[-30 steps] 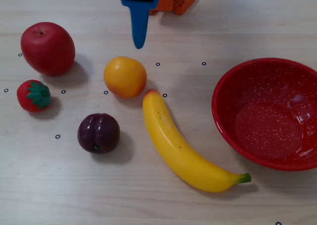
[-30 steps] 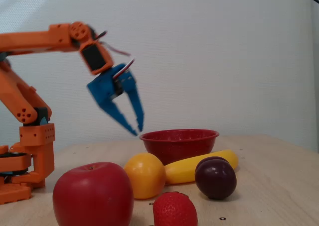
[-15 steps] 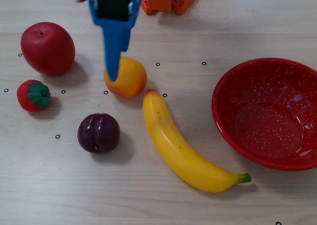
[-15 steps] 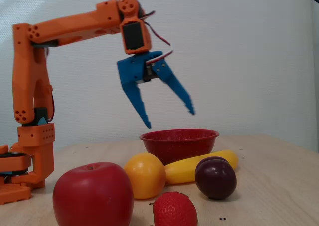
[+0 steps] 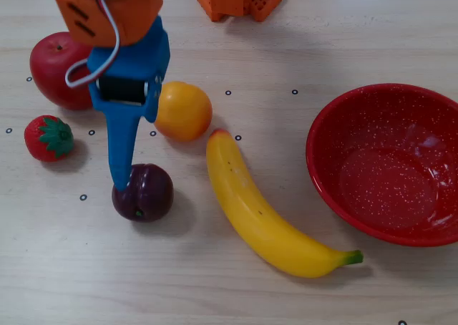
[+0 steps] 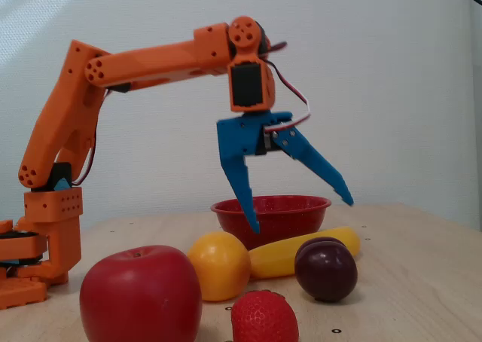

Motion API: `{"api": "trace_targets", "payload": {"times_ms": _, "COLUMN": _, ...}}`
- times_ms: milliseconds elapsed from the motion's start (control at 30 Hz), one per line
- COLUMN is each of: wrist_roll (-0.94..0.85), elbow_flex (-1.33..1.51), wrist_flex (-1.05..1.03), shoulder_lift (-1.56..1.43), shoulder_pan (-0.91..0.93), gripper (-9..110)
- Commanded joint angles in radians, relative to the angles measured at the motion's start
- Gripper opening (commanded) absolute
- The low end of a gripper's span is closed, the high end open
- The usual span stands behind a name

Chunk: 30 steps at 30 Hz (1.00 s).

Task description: Put the plum in the red bowl.

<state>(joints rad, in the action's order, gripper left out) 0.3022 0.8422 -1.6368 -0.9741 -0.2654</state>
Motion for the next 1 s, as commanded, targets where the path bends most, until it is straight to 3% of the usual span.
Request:
{"api": "trace_targets", "payload": {"times_ms": 0, "wrist_roll": 0.035, "elbow_flex": -0.114, "wrist_flex": -0.021, "shoulder_lift": -0.017, "shoulder_pan": -0.008, "gripper": 54}}
{"api": "trace_targets", "payload": {"times_ms": 967, "wrist_roll": 0.109, "elbow_flex": -0.192, "wrist_flex": 0.103, "shoulder_lift": 0.198, "shoulder_pan": 0.018, "gripper": 54}}
